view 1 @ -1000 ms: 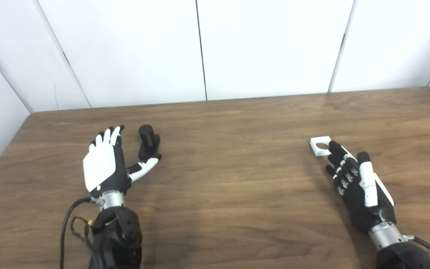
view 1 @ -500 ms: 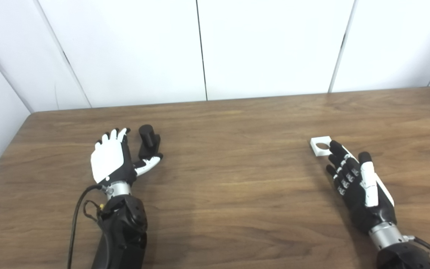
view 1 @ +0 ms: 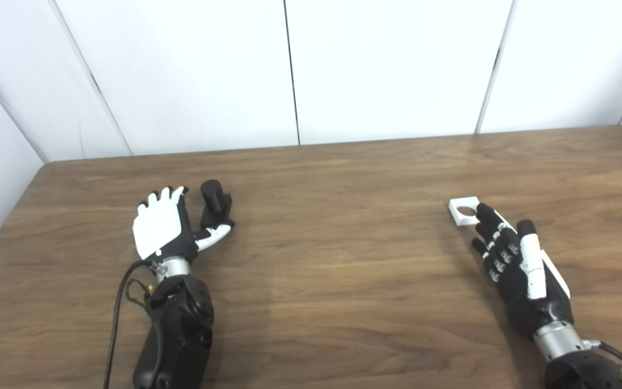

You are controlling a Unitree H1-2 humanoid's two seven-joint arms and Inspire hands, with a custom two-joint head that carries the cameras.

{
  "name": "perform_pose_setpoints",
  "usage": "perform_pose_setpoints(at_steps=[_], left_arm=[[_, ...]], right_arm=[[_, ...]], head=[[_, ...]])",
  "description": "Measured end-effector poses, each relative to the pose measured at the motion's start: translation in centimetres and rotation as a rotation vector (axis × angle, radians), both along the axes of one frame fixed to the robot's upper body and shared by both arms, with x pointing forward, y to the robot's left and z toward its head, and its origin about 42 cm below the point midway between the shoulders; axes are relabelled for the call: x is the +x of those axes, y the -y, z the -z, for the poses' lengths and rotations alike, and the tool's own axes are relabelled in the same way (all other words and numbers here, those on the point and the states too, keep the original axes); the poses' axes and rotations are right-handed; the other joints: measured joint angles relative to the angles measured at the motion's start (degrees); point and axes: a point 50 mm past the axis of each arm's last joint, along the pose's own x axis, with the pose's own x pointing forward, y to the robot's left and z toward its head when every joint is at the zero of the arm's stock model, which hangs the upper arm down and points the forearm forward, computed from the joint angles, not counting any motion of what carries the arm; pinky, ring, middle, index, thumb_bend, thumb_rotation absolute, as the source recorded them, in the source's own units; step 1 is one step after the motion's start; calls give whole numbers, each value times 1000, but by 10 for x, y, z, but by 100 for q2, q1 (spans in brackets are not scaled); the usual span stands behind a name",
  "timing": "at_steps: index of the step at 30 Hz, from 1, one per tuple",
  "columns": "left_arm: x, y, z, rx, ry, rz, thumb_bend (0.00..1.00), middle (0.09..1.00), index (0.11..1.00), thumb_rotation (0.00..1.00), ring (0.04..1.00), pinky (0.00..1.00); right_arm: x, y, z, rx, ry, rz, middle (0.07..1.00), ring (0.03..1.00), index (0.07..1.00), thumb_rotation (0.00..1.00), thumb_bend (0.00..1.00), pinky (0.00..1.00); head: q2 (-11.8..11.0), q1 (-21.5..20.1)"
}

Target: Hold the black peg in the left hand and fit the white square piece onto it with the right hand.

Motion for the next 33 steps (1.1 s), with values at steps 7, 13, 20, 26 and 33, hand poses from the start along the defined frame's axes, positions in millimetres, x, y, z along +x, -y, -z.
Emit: perform_pose_setpoints(at_steps=[7,13,20,26,33], left_arm=[[3,2,2,0,-9,5,812,960,865,618,1000,1000],[2,4,2,-1,-10,12,814,961,864,639,999,1000],[2,6,3,-3,-10,12,804,959,861,627,996,1000],[4,6,9,-9,-34,0,787,951,843,601,997,1000],[7,7,10,-14,-38,-1,771,943,800,557,999,1000]], right_arm=[[0,0,0,-1,1,-3,978,1000,917,992,630,1000],[0,0,0,-1,1,-2,979,1000,914,974,649,1000],[0,0,0,-1,1,-3,982,1000,914,965,658,1000],[0,0,0,-1,1,-3,980,1000,915,966,649,1000],[0,1,0,-2,0,-2,981,1000,920,978,645,1000]], head=[[-9,0],[-9,0],[0,-9],[0,-17],[9,-9]])
